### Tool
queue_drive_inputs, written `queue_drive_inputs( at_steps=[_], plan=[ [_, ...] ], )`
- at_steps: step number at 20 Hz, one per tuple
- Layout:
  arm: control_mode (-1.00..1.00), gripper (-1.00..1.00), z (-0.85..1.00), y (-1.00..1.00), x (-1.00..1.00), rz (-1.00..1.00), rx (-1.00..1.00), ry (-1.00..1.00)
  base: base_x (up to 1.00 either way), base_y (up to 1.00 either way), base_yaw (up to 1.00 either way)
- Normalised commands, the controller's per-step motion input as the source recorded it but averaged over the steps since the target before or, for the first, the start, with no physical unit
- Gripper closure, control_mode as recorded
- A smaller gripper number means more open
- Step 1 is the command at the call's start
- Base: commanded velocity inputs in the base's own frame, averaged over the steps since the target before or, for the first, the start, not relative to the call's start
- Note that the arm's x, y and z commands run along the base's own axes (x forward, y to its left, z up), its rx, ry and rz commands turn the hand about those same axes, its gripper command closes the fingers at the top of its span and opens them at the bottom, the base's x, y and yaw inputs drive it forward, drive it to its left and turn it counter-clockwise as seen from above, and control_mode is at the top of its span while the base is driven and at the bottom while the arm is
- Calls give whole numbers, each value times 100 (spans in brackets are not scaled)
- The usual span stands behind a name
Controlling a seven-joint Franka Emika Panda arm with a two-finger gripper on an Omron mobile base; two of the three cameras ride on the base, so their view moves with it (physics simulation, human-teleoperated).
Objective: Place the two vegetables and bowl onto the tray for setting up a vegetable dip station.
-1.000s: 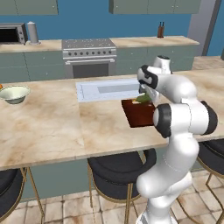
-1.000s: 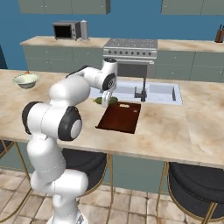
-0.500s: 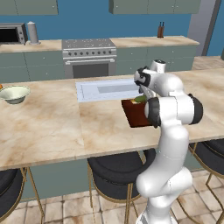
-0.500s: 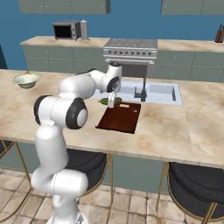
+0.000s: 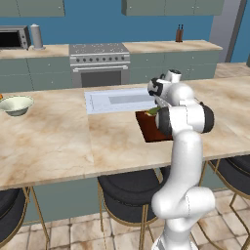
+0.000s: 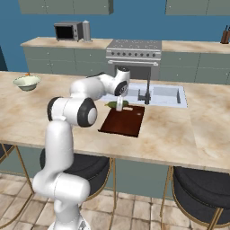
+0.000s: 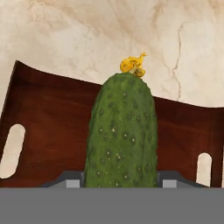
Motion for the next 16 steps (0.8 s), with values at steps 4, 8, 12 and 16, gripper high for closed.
queue_drive_inputs(
  at_steps=[4,8,12,16],
  plan=[
    [-100,100,-15,-1,47,0,0,0,0,0,0],
    [-100,100,-11,-1,41,-5,0,0,0,0,0],
    [-100,100,-17,0,34,-9,0,0,0,0,0],
    [-100,100,-20,0,33,-9,0,0,0,0,0]
  ],
)
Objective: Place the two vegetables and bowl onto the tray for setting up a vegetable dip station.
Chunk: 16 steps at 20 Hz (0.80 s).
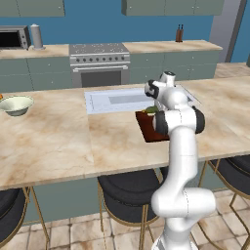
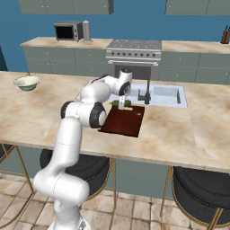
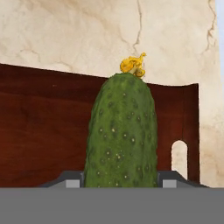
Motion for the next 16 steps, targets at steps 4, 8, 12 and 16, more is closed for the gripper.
queue_drive_inputs(
  at_steps=[4,8,12,16],
  plan=[
    [-100,100,-20,0,37,-4,0,0,0,0,0],
    [-100,100,-15,-1,30,0,0,0,0,0,0],
    [-100,100,-17,-5,14,0,0,0,0,0,0],
    [-100,100,-10,-3,5,0,0,0,0,0,0]
  ],
)
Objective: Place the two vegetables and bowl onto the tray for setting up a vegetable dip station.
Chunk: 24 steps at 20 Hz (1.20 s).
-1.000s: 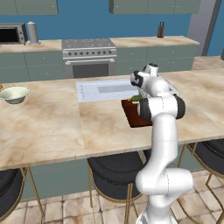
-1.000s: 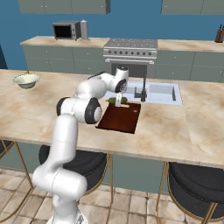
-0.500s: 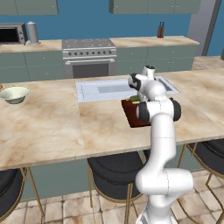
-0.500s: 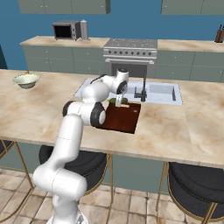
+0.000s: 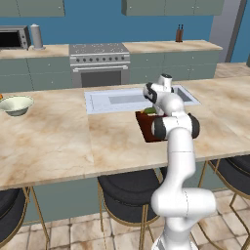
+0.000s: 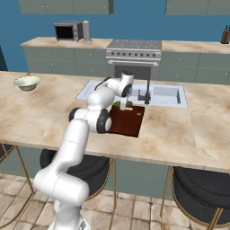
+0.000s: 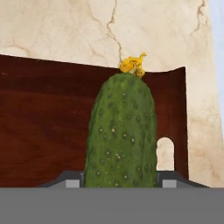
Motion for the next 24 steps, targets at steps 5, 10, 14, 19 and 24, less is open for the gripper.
queue_drive_inputs(
  at_steps=[5,10,14,19,24],
  plan=[
    [-100,100,-11,0,3,0,0,0,0,0,0],
    [-100,100,-19,0,0,0,0,0,0,0,0],
    [-100,100,-23,0,0,0,0,0,0,0,0],
    [-100,100,-12,0,6,0,0,0,0,0,0],
    [-100,100,-3,0,14,0,0,0,0,0,0]
  ],
)
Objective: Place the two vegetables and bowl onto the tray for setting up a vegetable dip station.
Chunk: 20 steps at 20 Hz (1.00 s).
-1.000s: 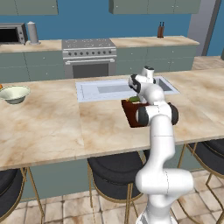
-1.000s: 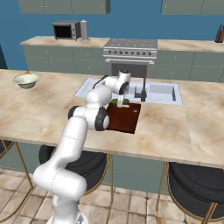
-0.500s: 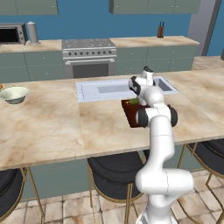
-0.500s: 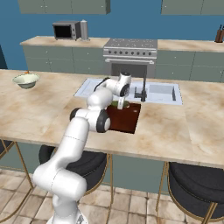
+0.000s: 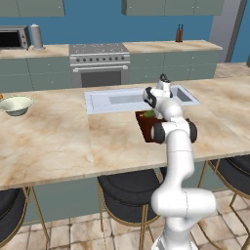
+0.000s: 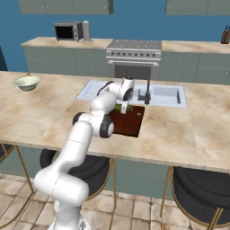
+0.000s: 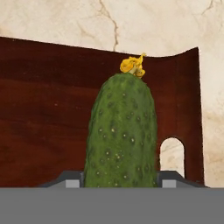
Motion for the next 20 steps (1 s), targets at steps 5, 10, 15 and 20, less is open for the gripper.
queue_drive_inputs(
  at_steps=[5,10,15,20],
  plan=[
    [-100,100,-4,0,18,0,0,0,0,0,0],
    [-100,100,-1,0,16,0,0,0,0,0,0],
    [-100,-100,0,0,12,0,0,0,0,0,0],
    [-100,-100,0,0,0,0,0,0,0,0,0]
  ],
)
